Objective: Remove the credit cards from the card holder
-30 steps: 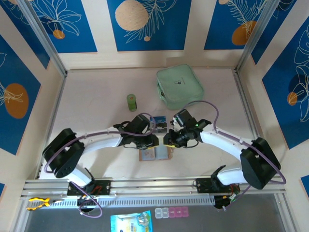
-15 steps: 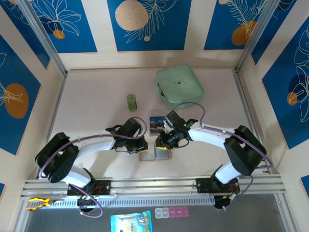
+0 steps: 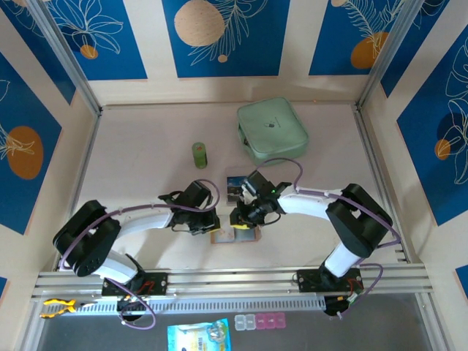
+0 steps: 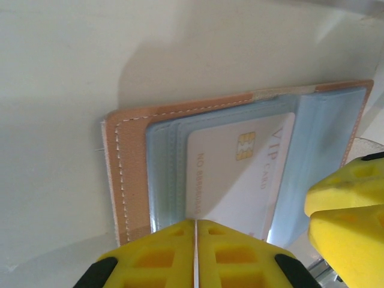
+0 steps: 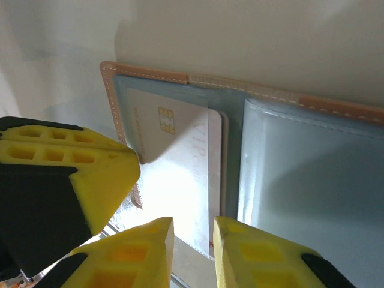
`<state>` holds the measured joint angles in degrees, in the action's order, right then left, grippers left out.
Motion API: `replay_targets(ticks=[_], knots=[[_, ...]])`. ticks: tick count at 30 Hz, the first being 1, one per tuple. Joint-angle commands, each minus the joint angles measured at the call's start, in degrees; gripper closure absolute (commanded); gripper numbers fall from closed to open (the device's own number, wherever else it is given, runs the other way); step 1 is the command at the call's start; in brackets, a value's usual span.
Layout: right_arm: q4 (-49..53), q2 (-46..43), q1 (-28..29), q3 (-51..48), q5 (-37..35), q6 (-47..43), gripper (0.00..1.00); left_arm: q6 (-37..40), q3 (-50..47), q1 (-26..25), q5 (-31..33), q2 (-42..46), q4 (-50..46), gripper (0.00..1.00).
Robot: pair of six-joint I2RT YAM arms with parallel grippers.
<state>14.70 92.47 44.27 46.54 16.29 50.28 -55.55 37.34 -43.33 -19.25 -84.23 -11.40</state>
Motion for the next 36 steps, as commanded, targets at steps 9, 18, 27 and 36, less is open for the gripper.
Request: replay_targets(ticks=[9, 18, 27, 36], knots=[[-1.8, 2.3, 0.8, 1.7, 2.3, 0.8, 0.75, 0.9, -1.5, 0.6, 0.3, -1.3, -0.3, 0.92], [-0.6, 3.5, 1.2, 2.3, 1.5, 0.1, 0.76, 1.1, -1.4, 0.6, 0.4, -1.3, -0.6, 0.92], [-1.5, 5.4, 1.8, 3.0, 2.6, -0.4, 0.75, 1.1, -1.4, 0.6, 0.3, -1.1, -0.8, 0.92], [1.1, 5.9, 2.1, 3.7, 0.2, -0.8, 0.76, 1.0, -1.6, 0.6, 0.5, -1.0, -0.7, 0.92]])
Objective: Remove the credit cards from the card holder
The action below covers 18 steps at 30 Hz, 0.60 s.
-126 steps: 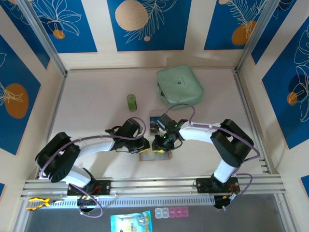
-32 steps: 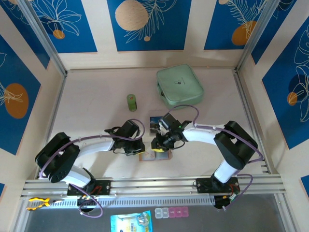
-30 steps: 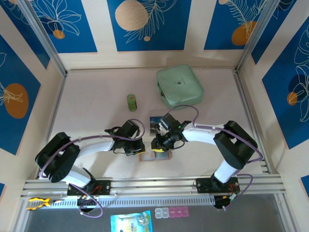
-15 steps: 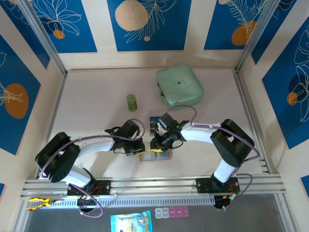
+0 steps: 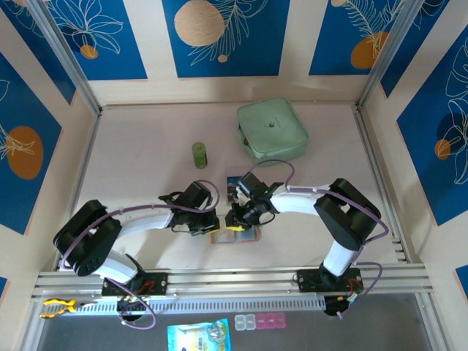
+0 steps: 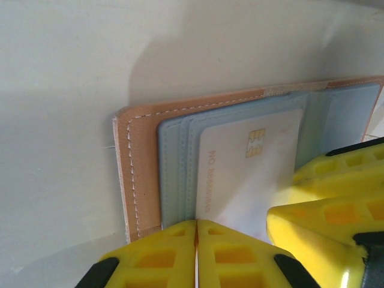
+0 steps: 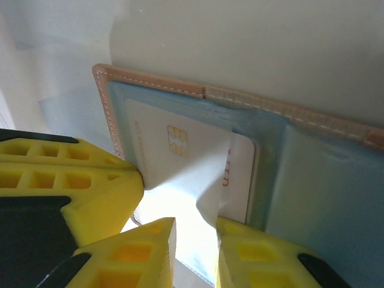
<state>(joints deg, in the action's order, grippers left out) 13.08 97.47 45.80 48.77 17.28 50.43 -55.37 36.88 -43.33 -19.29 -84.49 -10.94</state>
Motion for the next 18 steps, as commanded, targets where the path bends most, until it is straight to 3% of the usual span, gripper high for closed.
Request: replay_targets(ticks=[1, 6, 18], knots=[[4.0, 0.8, 0.6, 1.6, -1.8, -1.1, 0.76, 0.9, -1.1, 0.6, 0.4, -0.8, -1.2, 0.92], [8.8, -0.2, 0.6, 2.7, -5.4, -2.4, 0.76, 0.9, -1.0, 0.6, 0.4, -0.8, -1.4, 0.91], [10.9, -0.4, 0.7, 4.6, -5.9, -3.7, 0.76, 1.1, 0.4, 0.5, 0.3, 0.8, -2.3, 0.83]])
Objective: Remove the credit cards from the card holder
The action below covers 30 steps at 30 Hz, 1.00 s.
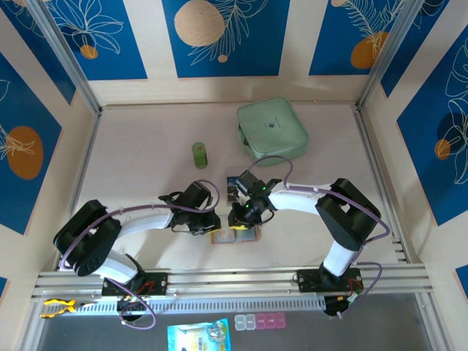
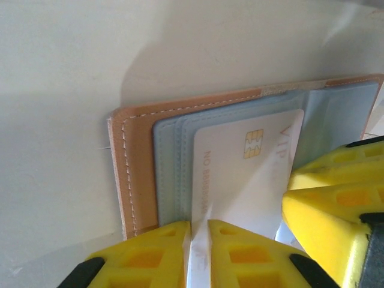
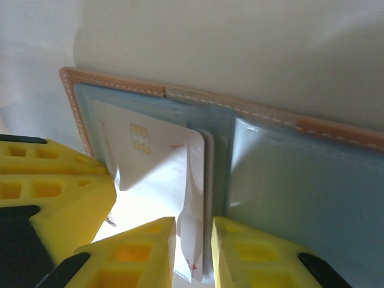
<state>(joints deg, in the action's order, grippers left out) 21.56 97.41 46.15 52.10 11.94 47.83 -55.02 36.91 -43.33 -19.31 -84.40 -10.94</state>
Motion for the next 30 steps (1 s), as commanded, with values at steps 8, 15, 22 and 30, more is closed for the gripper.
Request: replay_targets(ticks=[8, 15, 22, 30], knots=[[2.0, -0.7, 0.3, 1.1, -0.1, -1.0, 0.76, 1.0, 0.8, 0.6, 0.5, 0.4, -3.0, 0.91], [2.0, -2.7, 0.3, 1.3, -0.3, -0.5, 0.75, 1.1, 1.6, 0.5, 0.9, 2.6, -3.8, 0.87], [1.2, -3.8, 0.3, 1.3, 0.6, -0.5, 0.75, 1.8, 2.0, 0.6, 1.7, 2.3, -5.4, 0.9], [-2.0, -1.7, 0.3, 0.2, 2.8, 0.3, 0.76, 2.0, 1.4, 0.6, 1.4, 0.2, -4.9, 0.95]])
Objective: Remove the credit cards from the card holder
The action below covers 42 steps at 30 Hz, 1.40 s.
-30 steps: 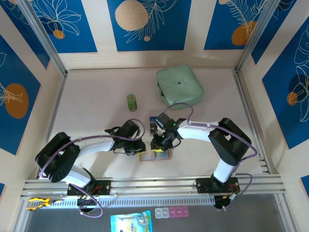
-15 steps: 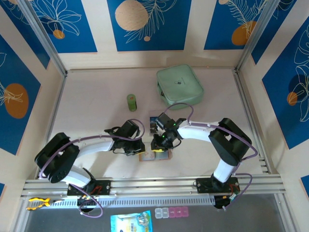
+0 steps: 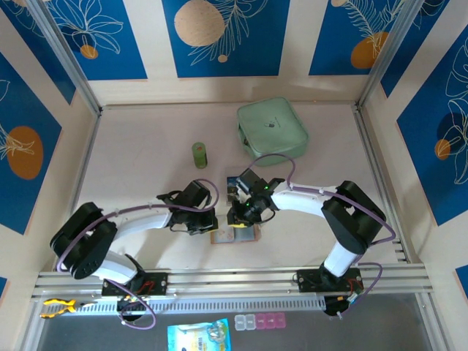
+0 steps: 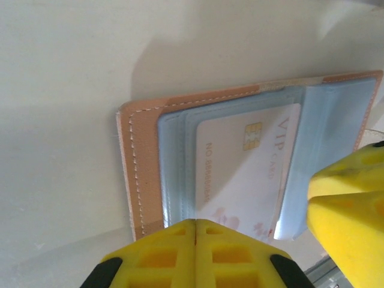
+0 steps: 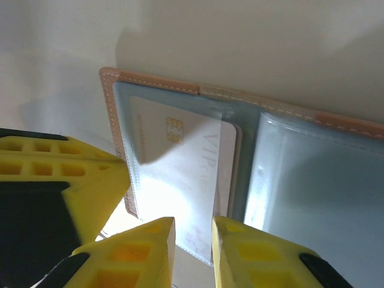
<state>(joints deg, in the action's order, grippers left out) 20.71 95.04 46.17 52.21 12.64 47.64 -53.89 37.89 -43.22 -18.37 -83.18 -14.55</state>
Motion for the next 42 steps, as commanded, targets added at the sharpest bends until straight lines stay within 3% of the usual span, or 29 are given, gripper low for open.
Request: replay_targets(ticks=[1, 18, 30, 42], knots=[[-1.4, 0.8, 0.2, 0.0, 2.3, 0.6, 0.75, 0.7, 0.1, 0.5, 0.4, -1.1, -1.2, 0.96], [-1.9, 3.4, 0.5, -0.3, 2.7, 0.6, 0.75, 0.7, -0.7, 0.5, 0.7, -1.8, -1.2, 0.97], [-7.3, 4.6, 0.6, -1.8, 7.0, 2.4, 0.75, 0.6, -1.1, 0.5, 0.6, -1.7, -1.0, 0.97], [2.3, 4.6, 0.5, 0.5, 0.0, -0.3, 0.75, 0.6, -1.1, 0.5, 0.6, -1.6, -1.3, 0.97]])
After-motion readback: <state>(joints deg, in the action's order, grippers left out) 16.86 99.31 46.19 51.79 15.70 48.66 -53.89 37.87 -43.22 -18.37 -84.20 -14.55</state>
